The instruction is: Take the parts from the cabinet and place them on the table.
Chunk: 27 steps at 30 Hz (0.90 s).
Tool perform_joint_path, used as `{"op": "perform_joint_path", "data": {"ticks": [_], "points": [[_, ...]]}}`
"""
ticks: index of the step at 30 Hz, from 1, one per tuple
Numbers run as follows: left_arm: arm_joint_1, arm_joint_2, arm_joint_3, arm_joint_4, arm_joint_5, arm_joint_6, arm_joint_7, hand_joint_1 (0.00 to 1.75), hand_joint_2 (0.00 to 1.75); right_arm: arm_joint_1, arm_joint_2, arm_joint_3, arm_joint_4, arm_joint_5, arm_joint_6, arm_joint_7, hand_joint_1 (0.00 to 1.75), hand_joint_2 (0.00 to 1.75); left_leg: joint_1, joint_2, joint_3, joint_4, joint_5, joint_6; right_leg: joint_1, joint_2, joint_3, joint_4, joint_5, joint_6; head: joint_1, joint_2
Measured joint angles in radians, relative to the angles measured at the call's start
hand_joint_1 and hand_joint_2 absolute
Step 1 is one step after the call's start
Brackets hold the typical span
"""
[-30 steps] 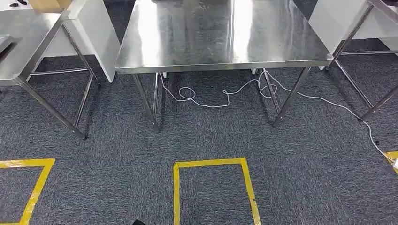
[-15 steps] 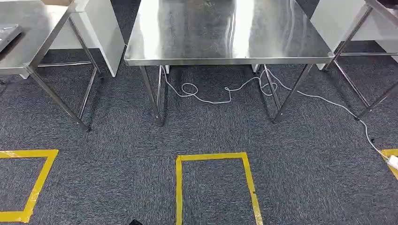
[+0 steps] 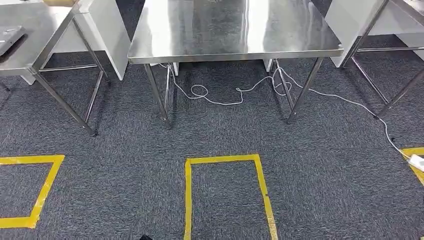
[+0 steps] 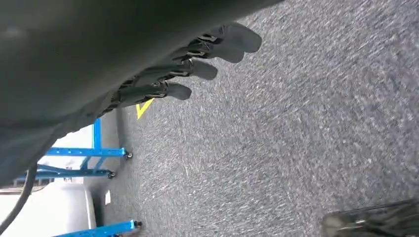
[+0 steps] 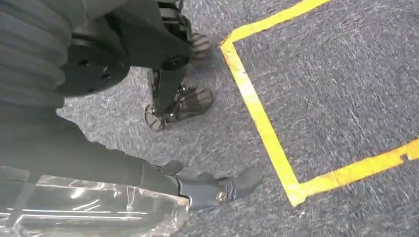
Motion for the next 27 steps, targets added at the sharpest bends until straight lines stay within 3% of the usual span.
{"op": "perform_joint_path", "data": {"ticks": [1, 2, 3, 5, 6, 9, 10, 11, 12, 13, 14, 15, 16, 18, 20, 21, 22, 23, 24, 25, 26, 27], "points": [[0.000, 0.000, 0.000, 0.000, 0.000, 0.000, 0.000, 0.00, 0.00, 0.001, 0.000, 0.000, 0.000, 0.000, 0.000, 0.000, 0.00, 1.75, 0.001, 0.000, 0.000, 0.034, -0.003, -0.001, 0.002, 0.001, -0.010, 0.003, 0.007, 0.003, 0.000, 0.000], [0.000, 0.000, 0.000, 0.000, 0.000, 0.000, 0.000, 0.00, 0.00, 0.003, 0.000, 0.000, 0.000, 0.000, 0.000, 0.000, 0.00, 1.75, 0.003, 0.000, 0.024, 0.016, 0.014, 0.001, 0.002, 0.001, -0.020, 0.007, 0.011, 0.004, -0.001, 0.000], [0.000, 0.001, 0.000, 0.000, 0.000, 0.000, 0.000, 0.00, 0.00, 0.003, 0.000, 0.000, 0.000, 0.000, 0.000, 0.000, 0.00, 1.75, 0.004, 0.000, 0.074, -0.049, 0.046, 0.003, 0.003, 0.002, -0.026, 0.011, 0.013, 0.007, 0.000, 0.000], [-0.001, 0.001, 0.000, 0.000, 0.000, 0.000, 0.000, 0.00, 0.00, 0.002, 0.002, 0.000, 0.000, 0.000, 0.000, -0.001, 0.00, 1.75, 0.003, -0.004, 0.202, -0.239, 0.103, 0.019, 0.003, 0.004, -0.029, 0.014, 0.018, 0.014, -0.001, 0.000], [-0.002, 0.003, 0.000, 0.000, 0.000, 0.000, 0.000, 0.00, 0.00, 0.002, 0.004, 0.000, 0.001, 0.000, 0.000, -0.001, 0.00, 1.75, -0.001, -0.011, 0.236, -0.294, 0.083, 0.027, 0.007, 0.003, -0.033, 0.014, 0.023, 0.022, 0.000, 0.000], [-0.001, 0.003, 0.000, 0.000, 0.000, 0.000, 0.000, 0.00, 0.00, -0.001, 0.005, 0.000, 0.002, 0.000, 0.000, -0.002, 0.00, 1.75, -0.012, -0.009, 0.220, -0.291, 0.098, 0.032, 0.004, 0.002, -0.038, 0.011, 0.037, 0.043, -0.001, 0.000], [-0.001, 0.003, 0.000, 0.000, 0.000, 0.000, 0.000, 0.00, 0.00, 0.000, 0.006, 0.000, 0.002, 0.000, 0.000, -0.003, 0.00, 1.75, -0.014, -0.008, 0.218, -0.305, 0.112, 0.046, 0.010, 0.002, -0.039, 0.004, 0.046, 0.056, -0.002, 0.000], [-0.003, 0.003, 0.000, 0.000, 0.000, 0.000, 0.000, 0.00, 0.00, -0.001, 0.005, 0.000, 0.002, 0.000, 0.000, -0.003, 0.00, 1.75, -0.004, 0.001, 0.219, -0.321, 0.131, 0.052, 0.009, 0.001, -0.056, 0.027, 0.025, 0.052, 0.001, 0.000], [-0.003, 0.003, 0.000, 0.000, 0.000, 0.000, 0.000, 0.00, 0.00, -0.001, 0.004, 0.000, 0.002, 0.000, 0.000, -0.003, 0.00, 1.75, -0.006, 0.000, 0.208, -0.324, 0.139, 0.063, 0.011, 0.003, -0.079, 0.072, -0.014, 0.043, 0.002, 0.000], [-0.004, 0.003, 0.000, 0.000, 0.000, 0.000, 0.000, 0.00, 0.00, -0.001, 0.003, 0.000, 0.002, 0.000, 0.000, -0.003, 0.00, 1.75, -0.008, 0.000, 0.196, -0.323, 0.145, 0.067, 0.009, 0.003, -0.115, 0.156, -0.064, 0.033, 0.007, 0.000], [-0.004, 0.003, 0.000, 0.000, 0.000, 0.000, 0.000, 0.00, 0.00, 0.000, 0.002, 0.000, 0.002, 0.001, 0.000, -0.003, 0.00, 1.75, -0.010, 0.002, 0.183, -0.323, 0.154, 0.069, 0.008, 0.003, -0.154, 0.253, -0.111, 0.031, 0.007, 0.000], [-0.003, 0.003, 0.000, 0.000, 0.000, 0.000, 0.000, 0.00, 0.00, 0.000, 0.001, 0.000, 0.002, 0.002, 0.000, -0.003, 0.00, 1.75, -0.011, 0.003, 0.172, -0.322, 0.161, 0.068, 0.008, 0.003, -0.175, 0.313, -0.130, 0.035, 0.008, 0.000], [-0.002, 0.003, 0.000, 0.000, 0.002, 0.000, 0.000, 0.00, 0.00, 0.001, 0.001, 0.000, 0.002, 0.002, 0.000, -0.002, 0.00, 1.75, -0.012, 0.003, 0.164, -0.322, 0.167, 0.067, 0.008, 0.003, -0.178, 0.337, -0.130, 0.043, 0.010, 0.000], [-0.001, 0.003, 0.000, 0.000, 0.002, 0.000, 0.000, 0.00, 0.00, 0.002, 0.000, 0.000, 0.002, 0.005, 0.000, -0.002, 0.00, 1.75, -0.012, 0.003, 0.148, -0.320, 0.179, 0.063, 0.008, 0.003, -0.136, 0.289, -0.094, 0.064, 0.010, 0.000], [-0.001, 0.003, 0.000, 0.000, 0.002, 0.002, 0.000, 0.00, 0.00, 0.000, -0.002, 0.001, 0.002, 0.005, 0.000, -0.002, 0.00, 1.75, -0.012, 0.002, 0.133, -0.315, 0.189, 0.055, 0.004, 0.002, -0.023, 0.115, -0.040, 0.080, 0.010, 0.000], [-0.001, 0.003, 0.000, 0.000, 0.003, 0.002, 0.000, 0.00, 0.00, -0.002, -0.002, 0.002, 0.002, 0.006, 0.000, -0.002, 0.00, 1.75, -0.014, 0.002, 0.128, -0.307, 0.191, 0.051, 0.003, 0.000, 0.037, 0.028, -0.039, 0.075, 0.010, 0.000], [0.000, 0.003, 0.001, 0.000, 0.003, 0.003, -0.003, 0.00, 0.00, -0.005, -0.003, 0.003, 0.002, 0.008, 0.000, 0.000, 0.00, 1.75, -0.022, 0.003, 0.115, -0.296, 0.193, 0.046, 0.013, 0.003, 0.064, -0.009, -0.041, 0.065, 0.013, 0.000], [0.001, 0.003, 0.001, 0.000, 0.003, 0.003, -0.005, 0.00, 0.00, -0.004, -0.002, 0.004, 0.002, 0.008, 0.000, 0.001, 0.00, 1.75, -0.023, 0.004, 0.118, -0.294, 0.199, 0.039, 0.016, 0.005, 0.042, -0.002, -0.038, 0.059, 0.007, 0.000], [0.001, 0.003, 0.001, 0.000, 0.003, 0.002, -0.007, 0.00, 0.00, -0.004, -0.003, 0.004, 0.002, 0.008, 0.000, 0.001, 0.00, 0.00, -0.022, 0.003, 0.114, -0.290, 0.201, 0.037, 0.017, 0.006, 0.035, 0.003, -0.040, 0.052, 0.008, 0.000], [0.002, 0.003, 0.001, 0.000, 0.003, 0.002, -0.010, 0.00, 0.00, -0.003, -0.003, 0.004, 0.002, 0.008, 0.000, 0.001, 0.00, 0.00, -0.021, 0.003, 0.112, -0.289, 0.204, 0.032, 0.017, 0.006, 0.031, 0.004, -0.039, 0.045, 0.005, 0.000], [0.003, 0.003, 0.001, 0.000, 0.003, 0.001, -0.012, 0.00, 0.00, -0.002, -0.002, 0.004, 0.002, 0.006, 0.000, 0.002, 0.00, 0.00, -0.016, 0.003, 0.107, -0.283, 0.203, 0.027, -0.009, 0.005, 0.027, -0.001, -0.029, 0.027, 0.004, 0.000], [0.004, 0.003, 0.001, 0.000, 0.003, 0.001, -0.015, 0.00, 0.00, -0.003, 0.001, 0.004, 0.002, 0.005, -0.001, 0.003, 0.00, 0.00, -0.013, -0.003, 0.097, -0.263, 0.171, 0.020, -0.004, 0.003, 0.024, 0.000, -0.023, 0.018, 0.004, 0.000]]}}
